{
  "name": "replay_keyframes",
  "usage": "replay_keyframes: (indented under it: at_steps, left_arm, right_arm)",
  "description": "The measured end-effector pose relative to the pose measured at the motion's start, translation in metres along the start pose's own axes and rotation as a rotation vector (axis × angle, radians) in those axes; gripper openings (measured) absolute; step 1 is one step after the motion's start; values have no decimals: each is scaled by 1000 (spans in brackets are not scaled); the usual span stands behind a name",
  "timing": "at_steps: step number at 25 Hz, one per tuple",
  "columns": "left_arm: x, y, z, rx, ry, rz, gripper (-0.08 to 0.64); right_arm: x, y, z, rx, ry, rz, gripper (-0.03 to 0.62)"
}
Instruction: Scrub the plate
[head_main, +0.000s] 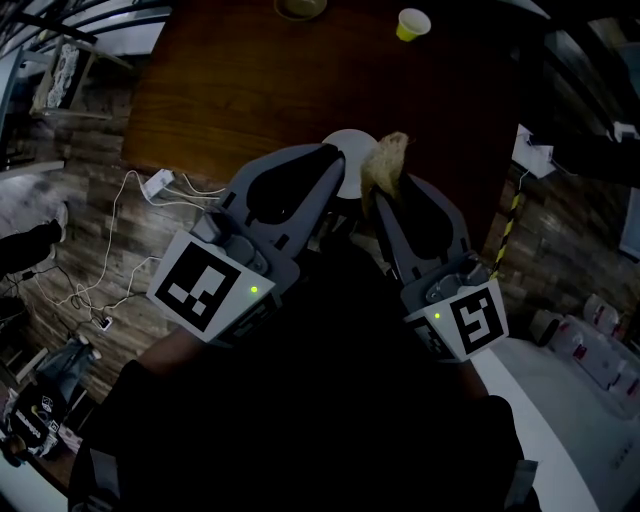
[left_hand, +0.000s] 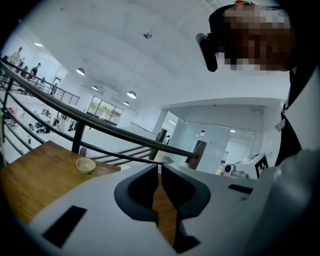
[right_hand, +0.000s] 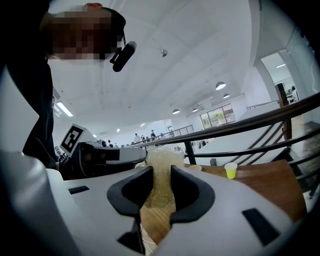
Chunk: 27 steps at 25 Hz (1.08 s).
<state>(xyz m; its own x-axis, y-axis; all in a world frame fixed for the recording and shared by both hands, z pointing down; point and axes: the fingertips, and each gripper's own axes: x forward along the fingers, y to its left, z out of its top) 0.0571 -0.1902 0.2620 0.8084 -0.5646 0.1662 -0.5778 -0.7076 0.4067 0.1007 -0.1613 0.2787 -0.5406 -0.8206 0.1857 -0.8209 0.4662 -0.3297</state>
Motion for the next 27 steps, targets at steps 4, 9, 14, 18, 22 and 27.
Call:
replay_keyframes:
  at_steps: [4,9,14,18,22,27]
  left_arm:
    - [-1,0,-3,3,3,1,34]
    - [0,3,-3,1,8,2,34]
    - [-1,7,0,4,9,3,34]
    - [0,11,-1,2,9,6,34]
    - [1,9,-1,12,12,2,34]
    - [8,-4,-3,56,19,-1,34]
  right_arm:
    - [-1,1,-2,6,-7,0,120]
    - [2,1,-1,8,-8,4,120]
    - [7,2,-1,18,0,3,120]
    - [10,0,-4,27,3,3,120]
    - [10,0,-4,23,2,-2,120]
    - [-1,-6,-4,-6,6,-16,120]
